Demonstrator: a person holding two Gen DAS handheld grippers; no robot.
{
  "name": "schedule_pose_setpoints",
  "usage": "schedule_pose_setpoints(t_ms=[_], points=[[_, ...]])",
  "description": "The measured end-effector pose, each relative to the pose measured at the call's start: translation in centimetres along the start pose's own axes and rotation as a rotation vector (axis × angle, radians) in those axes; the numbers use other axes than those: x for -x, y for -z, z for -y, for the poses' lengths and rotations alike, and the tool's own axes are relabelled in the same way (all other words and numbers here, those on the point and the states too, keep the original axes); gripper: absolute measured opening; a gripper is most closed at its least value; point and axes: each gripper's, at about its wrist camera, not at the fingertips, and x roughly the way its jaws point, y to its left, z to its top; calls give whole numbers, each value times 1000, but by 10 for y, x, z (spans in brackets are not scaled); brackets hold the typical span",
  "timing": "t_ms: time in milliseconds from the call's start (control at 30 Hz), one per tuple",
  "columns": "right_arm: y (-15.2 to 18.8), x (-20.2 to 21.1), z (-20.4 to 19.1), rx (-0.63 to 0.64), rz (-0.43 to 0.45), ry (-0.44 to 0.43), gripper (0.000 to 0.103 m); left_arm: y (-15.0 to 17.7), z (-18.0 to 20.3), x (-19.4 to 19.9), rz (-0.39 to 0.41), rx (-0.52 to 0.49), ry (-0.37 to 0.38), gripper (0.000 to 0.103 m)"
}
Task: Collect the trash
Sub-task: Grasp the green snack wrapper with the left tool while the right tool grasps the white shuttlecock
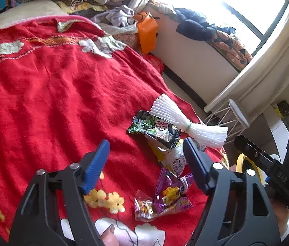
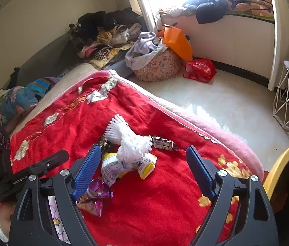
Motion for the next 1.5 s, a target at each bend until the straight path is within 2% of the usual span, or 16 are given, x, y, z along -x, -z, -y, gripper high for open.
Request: schedule_pose_setpoints(t_ms=[267, 367, 467, 500, 533, 600, 700, 767, 833, 967, 1033, 1100, 1267, 1500], points=[[-4, -19, -1, -1, -20, -14, 73, -11, -9, -22, -67, 118, 74, 60], [-4, -27, 0, -8, -35, -24, 65, -13, -14, -31, -91, 174, 105, 60], [-2, -30, 0, -15, -49, -52, 44, -14, -18, -38, -112, 225, 122, 60], [0, -30, -1, -10, -50, -62, 32, -13, -19, -41, -118, 236, 123, 60], [1, -30, -1, -4, -48, -64, 26, -13, -19, -43, -123, 246, 123, 59], [4, -28, -3, 4, -44, -77, 21, -12, -20, -47, -130, 260, 122, 56], [7, -23, -7, 8, -41, -92, 18, -14, -20, -51, -136, 288, 130, 50], [9, -21, -9, 4, -37, -100, 18, -13, -21, -54, -141, 306, 133, 42], [10, -19, -11, 4, -35, -105, 17, -12, -22, -56, -146, 329, 140, 30], [13, -14, -12, 5, -31, -108, 17, -8, -29, -59, -149, 388, 162, 21], [14, -11, -14, 5, -25, -115, 17, -7, -32, -58, -140, 396, 167, 8], [15, -6, -17, 11, -18, -122, 16, -6, -33, -54, -134, 391, 171, 1], [16, 3, -22, 35, 4, -113, 16, -6, -27, -38, -103, 356, 216, 0], [22, 14, -28, 42, 4, -122, 16, -5, -17, -22, -94, 298, 230, 1]])
